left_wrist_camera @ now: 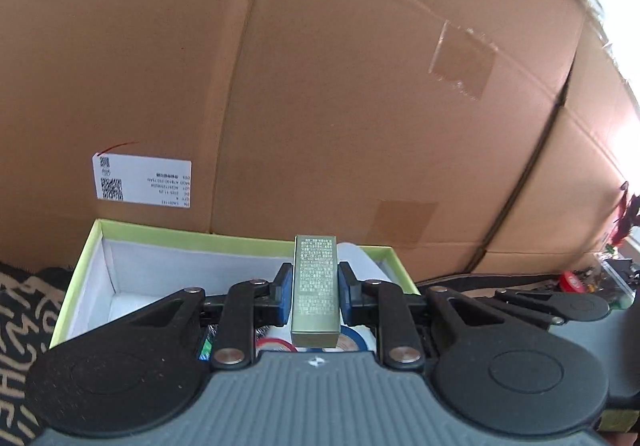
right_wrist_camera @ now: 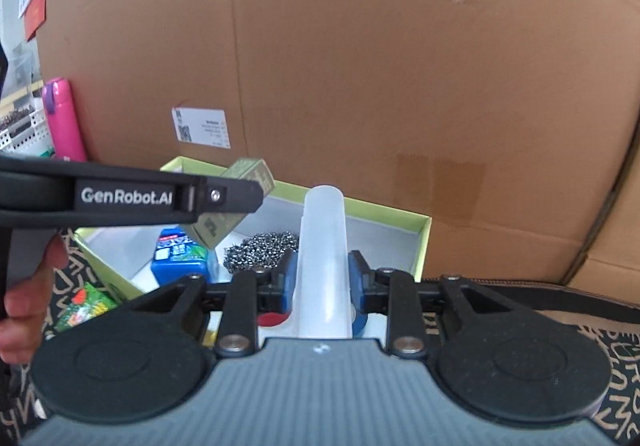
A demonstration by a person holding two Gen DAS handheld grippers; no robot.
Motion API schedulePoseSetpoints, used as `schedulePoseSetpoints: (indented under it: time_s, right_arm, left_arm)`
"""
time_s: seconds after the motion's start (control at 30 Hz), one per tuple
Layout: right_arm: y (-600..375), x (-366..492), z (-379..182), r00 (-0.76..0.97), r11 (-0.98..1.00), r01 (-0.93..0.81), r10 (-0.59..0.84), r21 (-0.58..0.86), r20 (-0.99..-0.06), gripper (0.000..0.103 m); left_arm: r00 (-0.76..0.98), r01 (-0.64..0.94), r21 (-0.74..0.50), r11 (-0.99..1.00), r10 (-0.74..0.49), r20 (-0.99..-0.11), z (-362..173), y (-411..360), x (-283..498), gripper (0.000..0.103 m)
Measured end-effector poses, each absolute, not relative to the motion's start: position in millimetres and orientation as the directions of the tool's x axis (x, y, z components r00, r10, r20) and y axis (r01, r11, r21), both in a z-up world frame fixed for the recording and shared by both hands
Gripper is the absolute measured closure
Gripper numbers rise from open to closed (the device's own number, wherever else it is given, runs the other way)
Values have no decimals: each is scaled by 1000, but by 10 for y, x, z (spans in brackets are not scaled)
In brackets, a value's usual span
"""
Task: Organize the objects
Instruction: 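Place green bar and frosted tube into the green box, open both tools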
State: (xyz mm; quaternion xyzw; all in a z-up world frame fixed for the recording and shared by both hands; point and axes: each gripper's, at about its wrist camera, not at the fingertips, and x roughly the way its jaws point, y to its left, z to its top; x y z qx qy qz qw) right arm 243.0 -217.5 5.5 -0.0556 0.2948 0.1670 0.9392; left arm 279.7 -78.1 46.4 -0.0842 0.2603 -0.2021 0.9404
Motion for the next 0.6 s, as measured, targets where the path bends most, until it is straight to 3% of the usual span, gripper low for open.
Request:
schedulePoseSetpoints:
  time_s: [0.07, 0.13, 0.2, 0.23, 0.33, 0.6]
  right_arm:
    - [-2155, 2531, -20, 765, 939, -344, 272, -13, -584, 76]
    - [-2124, 2604, -131, 755, 940, -341, 257, -26, -603, 76]
    - [-2065, 2665, -248, 737, 939, -340, 237, -45, -633, 65]
    - [-2046, 2674, -309, 731, 940, -336, 222, -58, -645, 39]
    - [-2042, 2613, -359, 760, 937, -341, 228, -74, -609, 24]
    - [-2161, 2402, -155, 792, 938, -342, 262, -46, -551, 10]
  left_arm:
    - [787, 331, -265, 905, -421, -452, 433, -777, 2844, 80]
    - [798, 328, -269, 905, -418, -433, 371, -758, 2889, 69]
    - [812, 309, -257, 916, -395, -430, 306, -751, 2912, 12]
    - [831, 279, -236, 931, -357, -427, 278, -751, 2897, 8]
    - [847, 255, -166, 953, -303, -437, 228, -765, 2852, 8]
    - [874, 201, -151, 968, -247, -419, 449, -660, 2609, 8]
